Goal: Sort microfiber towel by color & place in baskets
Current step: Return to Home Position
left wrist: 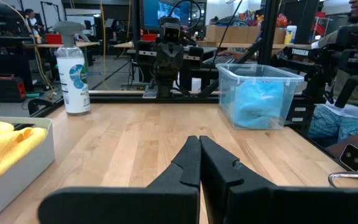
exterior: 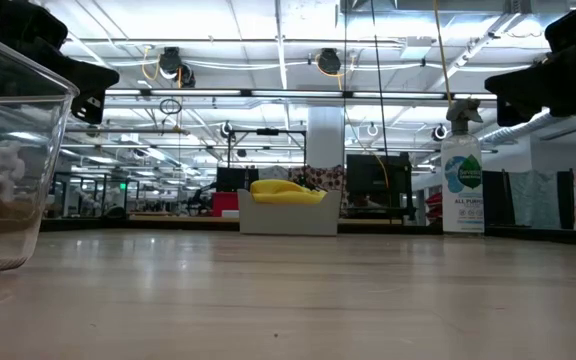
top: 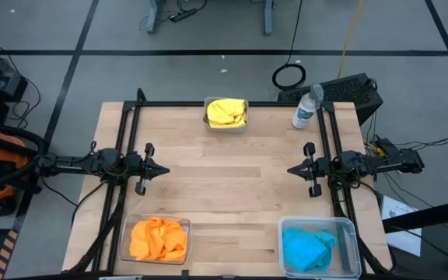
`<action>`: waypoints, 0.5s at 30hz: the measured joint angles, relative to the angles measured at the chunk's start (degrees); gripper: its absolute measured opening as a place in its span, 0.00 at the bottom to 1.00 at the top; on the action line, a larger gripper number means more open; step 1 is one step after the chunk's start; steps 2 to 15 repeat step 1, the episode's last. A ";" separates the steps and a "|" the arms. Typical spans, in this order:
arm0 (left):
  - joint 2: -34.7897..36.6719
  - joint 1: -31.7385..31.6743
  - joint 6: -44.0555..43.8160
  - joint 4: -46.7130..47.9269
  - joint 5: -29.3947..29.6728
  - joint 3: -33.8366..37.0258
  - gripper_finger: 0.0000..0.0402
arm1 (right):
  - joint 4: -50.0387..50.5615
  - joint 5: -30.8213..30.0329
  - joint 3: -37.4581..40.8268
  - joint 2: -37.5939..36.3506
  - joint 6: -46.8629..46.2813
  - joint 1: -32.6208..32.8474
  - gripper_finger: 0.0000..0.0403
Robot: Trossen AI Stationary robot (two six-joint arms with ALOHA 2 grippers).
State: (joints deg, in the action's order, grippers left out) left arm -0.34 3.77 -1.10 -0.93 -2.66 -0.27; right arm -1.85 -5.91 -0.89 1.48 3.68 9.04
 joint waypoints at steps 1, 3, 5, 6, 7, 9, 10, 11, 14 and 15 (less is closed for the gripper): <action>0.00 -0.02 0.00 -0.01 0.00 0.00 0.00 | 0.00 -0.02 0.00 0.00 0.00 0.00 0.02; 0.00 -0.02 0.00 -0.01 0.00 0.00 0.00 | 0.00 -0.02 0.00 0.00 0.00 0.00 0.02; 0.00 -0.02 0.00 -0.01 0.00 0.00 0.00 | 0.00 -0.02 0.00 0.00 0.00 0.00 0.02; 0.00 -0.02 0.00 -0.01 0.00 0.00 0.00 | 0.00 -0.02 0.00 0.00 0.00 0.00 0.02; 0.00 -0.02 0.00 -0.01 0.00 0.00 0.00 | 0.00 -0.02 0.00 0.00 0.00 0.00 0.02; 0.00 -0.02 0.00 -0.01 0.00 0.00 0.00 | 0.00 -0.02 0.00 0.00 0.00 0.00 0.02; 0.00 -0.02 0.00 -0.01 0.00 0.00 0.00 | 0.00 -0.02 0.00 0.00 0.00 0.00 0.02; 0.00 -0.02 0.00 -0.01 0.00 0.00 0.00 | 0.00 -0.02 0.00 0.00 0.00 0.00 0.02; 0.00 -0.02 0.00 -0.01 0.00 0.00 0.00 | 0.00 -0.02 0.00 0.00 0.00 0.00 0.02; 0.00 -0.02 0.00 -0.01 0.00 0.00 0.00 | 0.00 -0.02 0.00 0.00 0.00 0.00 0.02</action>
